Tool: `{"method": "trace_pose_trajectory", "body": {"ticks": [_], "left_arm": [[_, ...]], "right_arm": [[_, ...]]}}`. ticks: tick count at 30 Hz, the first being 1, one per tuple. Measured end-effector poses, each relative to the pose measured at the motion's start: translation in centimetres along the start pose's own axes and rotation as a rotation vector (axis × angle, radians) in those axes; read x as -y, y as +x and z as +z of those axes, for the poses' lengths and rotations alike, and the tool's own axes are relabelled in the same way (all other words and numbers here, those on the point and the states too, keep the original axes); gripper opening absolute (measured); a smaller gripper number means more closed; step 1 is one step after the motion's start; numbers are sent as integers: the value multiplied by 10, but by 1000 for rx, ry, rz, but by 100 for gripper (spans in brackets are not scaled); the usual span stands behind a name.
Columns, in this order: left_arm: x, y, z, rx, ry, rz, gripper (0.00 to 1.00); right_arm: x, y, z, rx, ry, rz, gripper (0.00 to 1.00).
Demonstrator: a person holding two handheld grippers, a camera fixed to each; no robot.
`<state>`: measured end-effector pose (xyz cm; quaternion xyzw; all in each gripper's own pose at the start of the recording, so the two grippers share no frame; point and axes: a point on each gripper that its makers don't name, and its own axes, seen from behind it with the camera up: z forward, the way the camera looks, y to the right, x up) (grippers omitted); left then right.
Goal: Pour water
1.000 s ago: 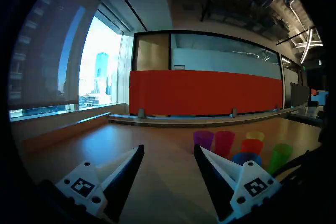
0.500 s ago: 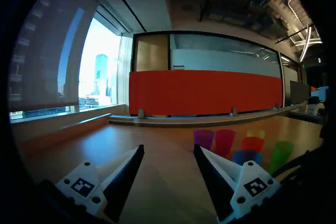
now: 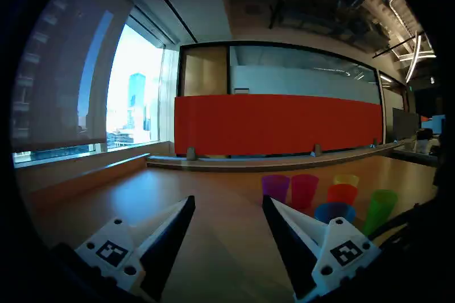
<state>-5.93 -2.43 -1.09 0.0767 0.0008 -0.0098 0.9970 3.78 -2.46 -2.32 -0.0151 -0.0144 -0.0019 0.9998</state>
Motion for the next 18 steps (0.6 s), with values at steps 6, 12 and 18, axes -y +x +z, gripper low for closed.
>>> {"method": "trace_pose_trajectory", "body": {"ticks": [6,12,18], "left_arm": [[1,0,0,1,0,-1,95],[1,1,-1,1,0,1,95],[1,0,-1,1,1,0,95]], "right_arm": [[0,4,-1,-30,9,12,97],[-1,3,0,-60,30,18,97],[-4,-2,2,-99,26,5,97]]}}
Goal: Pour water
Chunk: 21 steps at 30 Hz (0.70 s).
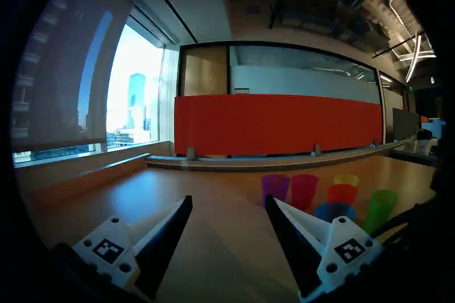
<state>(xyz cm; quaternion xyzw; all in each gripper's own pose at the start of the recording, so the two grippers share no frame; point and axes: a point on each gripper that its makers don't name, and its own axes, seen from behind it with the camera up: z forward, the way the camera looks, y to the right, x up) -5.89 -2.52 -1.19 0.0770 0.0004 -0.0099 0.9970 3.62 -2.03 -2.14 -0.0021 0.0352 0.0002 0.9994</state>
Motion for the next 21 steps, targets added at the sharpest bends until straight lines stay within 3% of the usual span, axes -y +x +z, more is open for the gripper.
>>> {"method": "trace_pose_trajectory", "body": {"ticks": [8,21], "left_arm": [[0,0,0,0,0,1,95],[0,0,0,0,0,1,95]], "right_arm": [[-8,-18,4,-31,-4,-21,97],[-22,-50,10,-3,-13,7,98]]}}
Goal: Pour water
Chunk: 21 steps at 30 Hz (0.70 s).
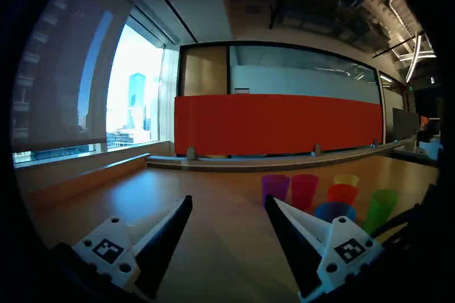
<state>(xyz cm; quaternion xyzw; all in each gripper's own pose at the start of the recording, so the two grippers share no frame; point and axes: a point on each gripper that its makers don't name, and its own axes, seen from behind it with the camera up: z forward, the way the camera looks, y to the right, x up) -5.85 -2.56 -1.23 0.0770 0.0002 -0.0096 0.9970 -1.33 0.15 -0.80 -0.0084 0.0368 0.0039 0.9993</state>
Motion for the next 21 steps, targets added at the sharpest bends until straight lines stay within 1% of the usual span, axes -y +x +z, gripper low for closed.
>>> {"method": "trace_pose_trajectory", "body": {"ticks": [8,14,21], "left_arm": [[0,0,0,0,0,0,95],[0,0,0,0,0,0,95],[-1,-1,0,0,0,0,95]], "right_arm": [[-3,-10,4,17,-4,-4,99],[-4,-16,6,32,-9,6,99],[-4,-22,6,46,-11,3,99]]}}
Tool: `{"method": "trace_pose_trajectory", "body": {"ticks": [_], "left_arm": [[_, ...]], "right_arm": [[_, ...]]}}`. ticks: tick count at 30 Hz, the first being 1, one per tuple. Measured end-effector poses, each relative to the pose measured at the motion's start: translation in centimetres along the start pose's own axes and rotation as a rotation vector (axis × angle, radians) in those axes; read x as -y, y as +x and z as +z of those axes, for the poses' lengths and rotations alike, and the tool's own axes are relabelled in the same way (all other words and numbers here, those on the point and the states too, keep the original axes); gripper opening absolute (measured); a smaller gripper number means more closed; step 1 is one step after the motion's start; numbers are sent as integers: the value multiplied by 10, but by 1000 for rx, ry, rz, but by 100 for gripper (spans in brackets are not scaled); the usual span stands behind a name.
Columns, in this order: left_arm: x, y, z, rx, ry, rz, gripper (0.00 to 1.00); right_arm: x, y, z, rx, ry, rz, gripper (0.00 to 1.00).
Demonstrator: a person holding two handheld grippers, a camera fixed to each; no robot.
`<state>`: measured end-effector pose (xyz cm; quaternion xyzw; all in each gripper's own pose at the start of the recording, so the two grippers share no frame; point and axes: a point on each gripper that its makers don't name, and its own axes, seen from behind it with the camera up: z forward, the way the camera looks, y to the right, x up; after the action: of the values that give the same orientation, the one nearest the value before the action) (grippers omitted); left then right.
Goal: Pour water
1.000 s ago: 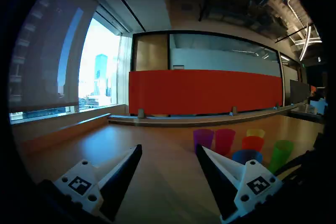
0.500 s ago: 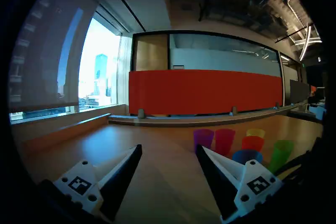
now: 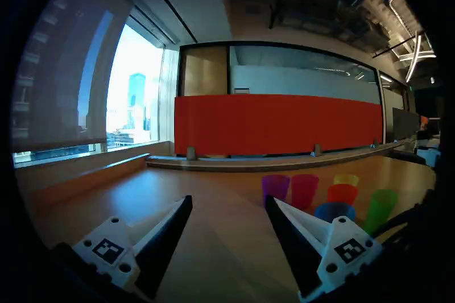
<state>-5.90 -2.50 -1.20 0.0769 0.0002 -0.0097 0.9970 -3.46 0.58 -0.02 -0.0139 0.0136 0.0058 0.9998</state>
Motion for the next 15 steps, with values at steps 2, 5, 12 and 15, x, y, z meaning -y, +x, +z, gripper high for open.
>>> {"method": "trace_pose_trajectory", "body": {"ticks": [2,5,12,15], "left_arm": [[0,0,0,0,0,0,95],[0,0,-1,0,0,0,95],[0,0,-1,0,0,0,95],[0,0,-1,0,0,0,95]], "right_arm": [[0,-2,1,4,-5,-8,99],[0,-8,3,16,-11,-20,99],[1,-11,3,30,-13,-18,99],[0,-11,4,30,-19,-18,99]]}}
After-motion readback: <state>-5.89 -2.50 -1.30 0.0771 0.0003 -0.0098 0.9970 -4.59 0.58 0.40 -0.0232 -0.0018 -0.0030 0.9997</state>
